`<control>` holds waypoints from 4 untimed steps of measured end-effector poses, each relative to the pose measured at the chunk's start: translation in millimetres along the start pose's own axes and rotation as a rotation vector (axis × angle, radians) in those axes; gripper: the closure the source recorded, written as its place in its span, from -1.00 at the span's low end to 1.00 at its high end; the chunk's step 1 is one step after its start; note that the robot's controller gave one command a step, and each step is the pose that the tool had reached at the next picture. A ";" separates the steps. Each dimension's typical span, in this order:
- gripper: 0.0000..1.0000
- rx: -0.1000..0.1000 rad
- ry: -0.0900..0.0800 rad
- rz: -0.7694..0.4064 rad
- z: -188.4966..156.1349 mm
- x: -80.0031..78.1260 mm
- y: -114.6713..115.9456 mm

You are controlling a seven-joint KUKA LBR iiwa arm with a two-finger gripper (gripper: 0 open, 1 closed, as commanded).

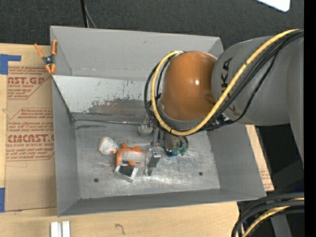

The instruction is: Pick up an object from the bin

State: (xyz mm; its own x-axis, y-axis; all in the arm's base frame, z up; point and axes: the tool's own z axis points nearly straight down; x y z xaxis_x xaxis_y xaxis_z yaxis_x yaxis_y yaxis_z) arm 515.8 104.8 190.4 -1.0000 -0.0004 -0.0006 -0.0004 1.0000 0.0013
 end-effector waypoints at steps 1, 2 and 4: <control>-1.00 0.000 0.000 0.000 0.0 0.0 0.0; 1.00 0.000 0.003 0.040 105.6 -8.6 3.7; 1.00 0.001 0.000 -0.216 -62.2 -52.3 -6.3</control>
Offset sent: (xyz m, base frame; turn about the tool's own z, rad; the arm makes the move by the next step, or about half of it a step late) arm 0.0036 0.0025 -0.1204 0.0433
